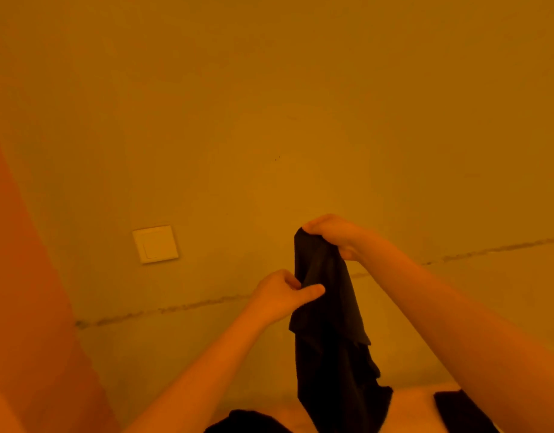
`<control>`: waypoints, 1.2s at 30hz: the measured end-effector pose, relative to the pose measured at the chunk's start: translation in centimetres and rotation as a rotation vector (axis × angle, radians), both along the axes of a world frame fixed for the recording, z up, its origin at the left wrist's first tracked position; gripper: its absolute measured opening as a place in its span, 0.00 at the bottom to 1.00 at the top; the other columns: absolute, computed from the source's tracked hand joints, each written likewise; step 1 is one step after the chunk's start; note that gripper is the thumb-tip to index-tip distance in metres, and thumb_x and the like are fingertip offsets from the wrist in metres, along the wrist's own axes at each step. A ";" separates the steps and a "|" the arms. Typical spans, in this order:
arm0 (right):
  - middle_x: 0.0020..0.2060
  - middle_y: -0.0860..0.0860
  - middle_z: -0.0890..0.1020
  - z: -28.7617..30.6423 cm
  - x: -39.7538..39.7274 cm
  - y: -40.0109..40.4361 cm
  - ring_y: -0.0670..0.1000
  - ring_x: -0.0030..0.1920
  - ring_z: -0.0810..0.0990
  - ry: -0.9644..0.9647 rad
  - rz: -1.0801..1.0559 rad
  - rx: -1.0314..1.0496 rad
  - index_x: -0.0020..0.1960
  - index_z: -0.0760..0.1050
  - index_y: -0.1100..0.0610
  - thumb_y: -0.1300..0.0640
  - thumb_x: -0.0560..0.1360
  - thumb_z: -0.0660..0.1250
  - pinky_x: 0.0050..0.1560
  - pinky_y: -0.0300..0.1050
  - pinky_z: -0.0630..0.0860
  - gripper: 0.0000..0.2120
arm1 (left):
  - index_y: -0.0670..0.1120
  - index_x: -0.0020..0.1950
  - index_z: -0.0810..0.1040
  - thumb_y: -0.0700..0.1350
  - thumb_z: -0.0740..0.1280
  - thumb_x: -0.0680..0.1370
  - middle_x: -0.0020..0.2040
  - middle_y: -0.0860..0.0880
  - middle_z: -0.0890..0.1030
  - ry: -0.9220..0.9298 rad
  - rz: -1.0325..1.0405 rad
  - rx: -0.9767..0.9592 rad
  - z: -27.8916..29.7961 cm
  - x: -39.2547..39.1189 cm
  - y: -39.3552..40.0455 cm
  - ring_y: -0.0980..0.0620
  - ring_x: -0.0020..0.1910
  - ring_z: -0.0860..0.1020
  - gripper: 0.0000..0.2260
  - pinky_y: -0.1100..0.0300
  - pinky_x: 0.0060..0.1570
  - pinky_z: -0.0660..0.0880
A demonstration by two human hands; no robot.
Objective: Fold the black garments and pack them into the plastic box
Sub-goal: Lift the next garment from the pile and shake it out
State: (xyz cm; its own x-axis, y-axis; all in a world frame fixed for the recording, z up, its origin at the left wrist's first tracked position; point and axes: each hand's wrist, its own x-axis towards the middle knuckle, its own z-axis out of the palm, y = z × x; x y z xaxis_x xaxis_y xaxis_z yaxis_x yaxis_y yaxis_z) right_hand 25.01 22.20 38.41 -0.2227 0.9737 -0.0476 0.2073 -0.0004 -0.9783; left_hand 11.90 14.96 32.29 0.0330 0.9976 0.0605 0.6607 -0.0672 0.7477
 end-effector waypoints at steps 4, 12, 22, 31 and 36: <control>0.38 0.55 0.79 0.4 0.8 0.0 0.50 0.38 0.78 0.023 -0.008 -0.023 0.42 0.74 0.59 0.59 0.78 0.62 0.36 0.43 0.78 0.07 | 0.43 0.36 0.76 0.49 0.70 0.73 0.34 0.48 0.76 -0.031 -0.017 0.090 -1.3 0.3 0.8 0.53 0.34 0.76 0.11 0.59 0.37 0.73; 0.40 0.53 0.78 -0.2 2.4 0.2 0.48 0.40 0.77 -0.153 0.005 0.082 0.44 0.74 0.57 0.49 0.77 0.62 0.41 0.43 0.73 0.11 | 0.43 0.34 0.73 0.41 0.63 0.78 0.30 0.46 0.72 -0.531 -0.049 0.145 3.7 0.2 1.8 0.54 0.27 0.71 0.12 0.62 0.29 0.68; 0.51 0.46 0.79 -2.5 0.6 -3.0 0.47 0.50 0.79 -0.116 0.106 0.422 0.56 0.73 0.50 0.57 0.67 0.75 0.50 0.42 0.77 0.20 | 0.41 0.39 0.74 0.38 0.64 0.77 0.37 0.45 0.78 -0.963 0.074 0.127 7.4 0.0 3.0 0.54 0.32 0.80 0.07 0.65 0.32 0.78; 0.32 0.52 0.76 -1.7 0.5 -2.7 0.45 0.32 0.74 -0.002 -0.026 0.443 0.38 0.77 0.57 0.60 0.77 0.63 0.35 0.41 0.68 0.10 | 0.43 0.40 0.69 0.38 0.66 0.76 0.35 0.44 0.75 -0.757 0.246 0.224 7.9 -3.1 3.3 0.58 0.20 0.76 0.07 0.65 0.25 0.77; 0.36 0.57 0.75 -0.3 -0.6 -2.6 0.51 0.38 0.72 -0.040 0.066 0.462 0.45 0.76 0.66 0.59 0.78 0.61 0.38 0.45 0.66 0.11 | 0.44 0.57 0.76 0.39 0.63 0.78 0.34 0.49 0.74 -0.242 -0.020 0.391 7.7 -4.2 2.3 0.64 0.23 0.73 0.09 0.70 0.28 0.72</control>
State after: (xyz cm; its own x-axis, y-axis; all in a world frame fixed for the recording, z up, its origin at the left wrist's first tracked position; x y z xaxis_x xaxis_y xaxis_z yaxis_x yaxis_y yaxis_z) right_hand 24.43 19.64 38.12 -0.2915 0.8788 0.3778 0.2296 0.4476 -0.8642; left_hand 7.69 17.27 39.95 -0.0090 0.8978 0.4403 0.4657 -0.3859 0.7964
